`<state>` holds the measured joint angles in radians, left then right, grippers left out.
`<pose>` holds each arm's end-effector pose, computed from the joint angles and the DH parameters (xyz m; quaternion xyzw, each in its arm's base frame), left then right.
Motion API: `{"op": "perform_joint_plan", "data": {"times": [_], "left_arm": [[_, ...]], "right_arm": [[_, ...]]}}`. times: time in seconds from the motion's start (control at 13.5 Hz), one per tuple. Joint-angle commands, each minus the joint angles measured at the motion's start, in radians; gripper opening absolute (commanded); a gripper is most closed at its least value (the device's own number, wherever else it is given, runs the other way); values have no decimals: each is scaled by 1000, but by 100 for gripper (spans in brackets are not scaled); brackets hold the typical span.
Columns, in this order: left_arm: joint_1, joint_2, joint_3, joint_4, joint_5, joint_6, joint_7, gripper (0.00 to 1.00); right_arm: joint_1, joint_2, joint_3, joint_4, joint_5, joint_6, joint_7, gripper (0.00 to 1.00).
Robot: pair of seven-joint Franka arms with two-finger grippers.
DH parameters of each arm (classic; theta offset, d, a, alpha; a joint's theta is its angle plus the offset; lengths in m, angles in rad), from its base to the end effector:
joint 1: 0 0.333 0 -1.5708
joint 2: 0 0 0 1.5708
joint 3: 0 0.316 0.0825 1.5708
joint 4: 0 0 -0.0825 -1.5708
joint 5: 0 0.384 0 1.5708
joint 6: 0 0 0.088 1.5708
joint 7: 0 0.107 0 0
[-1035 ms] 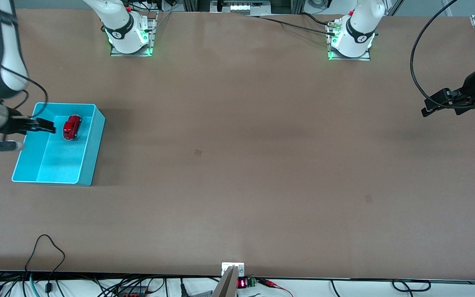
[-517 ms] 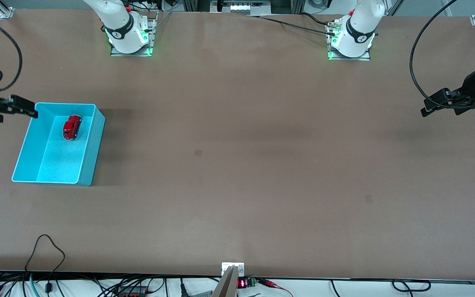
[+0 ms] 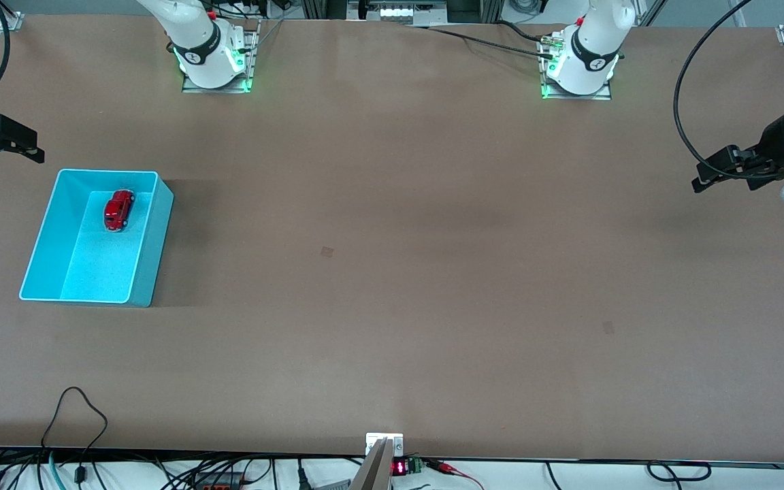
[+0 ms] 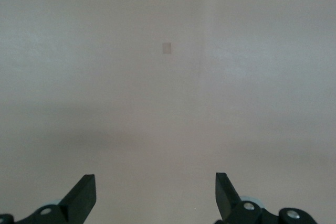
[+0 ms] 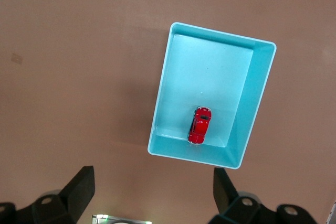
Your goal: Wind red beetle toy and store in blue box
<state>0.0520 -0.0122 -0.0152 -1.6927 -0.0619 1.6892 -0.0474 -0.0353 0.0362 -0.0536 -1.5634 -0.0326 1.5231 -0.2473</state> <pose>0.5582 0.0146 0.5839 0.9985 0.0456 0.0042 0.0307 0.5572 -0.0527 0.6039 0.9960 0.0789 -0.0406 0.0106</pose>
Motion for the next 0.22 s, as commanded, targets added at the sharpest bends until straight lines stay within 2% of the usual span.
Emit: {"op": "perform_joint_plan", "data": {"times": [0.0,0.15], "left_arm": [[5,-17,-3,-13,-7,10,14,100],[3,-17,-5,-13,-7,10,15,100]], "right_arm": [[2,-1,0,0,13,-3,-1,100],[2,1,0,-1,13,0,-3,100]]}}
